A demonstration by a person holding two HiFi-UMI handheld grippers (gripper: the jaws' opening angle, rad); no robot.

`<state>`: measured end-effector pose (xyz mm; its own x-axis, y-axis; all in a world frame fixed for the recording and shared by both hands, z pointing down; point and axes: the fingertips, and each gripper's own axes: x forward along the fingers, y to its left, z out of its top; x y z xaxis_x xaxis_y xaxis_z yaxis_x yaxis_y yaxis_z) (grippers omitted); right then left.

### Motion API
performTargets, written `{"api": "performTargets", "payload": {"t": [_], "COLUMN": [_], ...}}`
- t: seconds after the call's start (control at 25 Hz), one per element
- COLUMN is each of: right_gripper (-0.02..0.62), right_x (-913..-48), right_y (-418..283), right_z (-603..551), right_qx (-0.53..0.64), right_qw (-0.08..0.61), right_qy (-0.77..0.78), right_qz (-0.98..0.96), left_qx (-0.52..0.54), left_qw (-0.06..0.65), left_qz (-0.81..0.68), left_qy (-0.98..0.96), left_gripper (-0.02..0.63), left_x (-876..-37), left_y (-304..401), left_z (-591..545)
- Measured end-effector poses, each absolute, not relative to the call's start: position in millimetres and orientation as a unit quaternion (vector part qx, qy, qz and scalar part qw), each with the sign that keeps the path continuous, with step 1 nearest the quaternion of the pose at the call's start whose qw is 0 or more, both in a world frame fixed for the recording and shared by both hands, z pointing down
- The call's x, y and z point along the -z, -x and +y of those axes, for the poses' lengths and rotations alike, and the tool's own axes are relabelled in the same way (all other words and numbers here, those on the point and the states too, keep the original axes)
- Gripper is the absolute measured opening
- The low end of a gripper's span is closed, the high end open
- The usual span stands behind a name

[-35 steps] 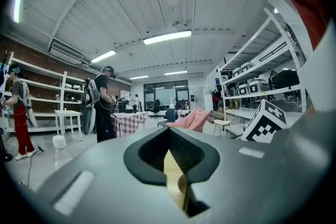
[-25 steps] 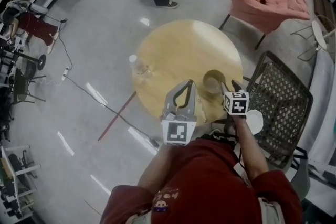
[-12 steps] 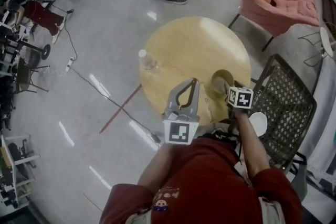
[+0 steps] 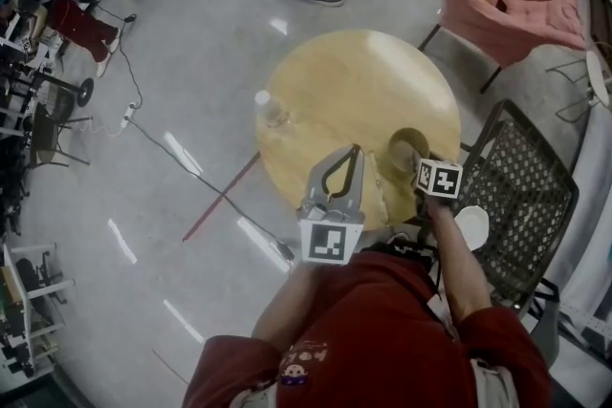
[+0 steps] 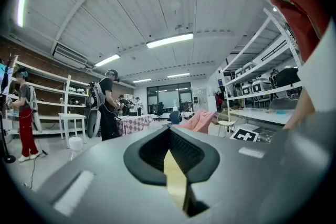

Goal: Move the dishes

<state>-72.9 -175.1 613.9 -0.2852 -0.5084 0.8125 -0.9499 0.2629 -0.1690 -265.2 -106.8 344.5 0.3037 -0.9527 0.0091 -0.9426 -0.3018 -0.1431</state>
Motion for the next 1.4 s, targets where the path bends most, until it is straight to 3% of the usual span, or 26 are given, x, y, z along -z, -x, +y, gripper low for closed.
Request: {"api": "performTargets", "payload": {"t": [0.36,0.88,1.4], "right_gripper": [0.026,0.012,0.012], "right_x": [-616,-611,-590], "right_y": [76,78,36], "right_z": [-173,-169,-163], "right_qx": [-0.341,-0.376,-0.369], "right_qw": [0.332,0.3,0.277], "right_qy": [-0.497,-0.488,-0.522], "right_qz": [-0.726,-0.728,-0.717], "left_qx": [0.055,0.047,0.042], "left_qw": [0.048,0.049,0.06], "left_qz": [0.582,0.572,0.529], "left_qy": [0.81,0.817,0.846], "left_gripper": [0.007,0.007,0.008], "left_x": [-356,-354,-345], "left_y": [261,252,204], "left_z": [-111,-116,-122]}}
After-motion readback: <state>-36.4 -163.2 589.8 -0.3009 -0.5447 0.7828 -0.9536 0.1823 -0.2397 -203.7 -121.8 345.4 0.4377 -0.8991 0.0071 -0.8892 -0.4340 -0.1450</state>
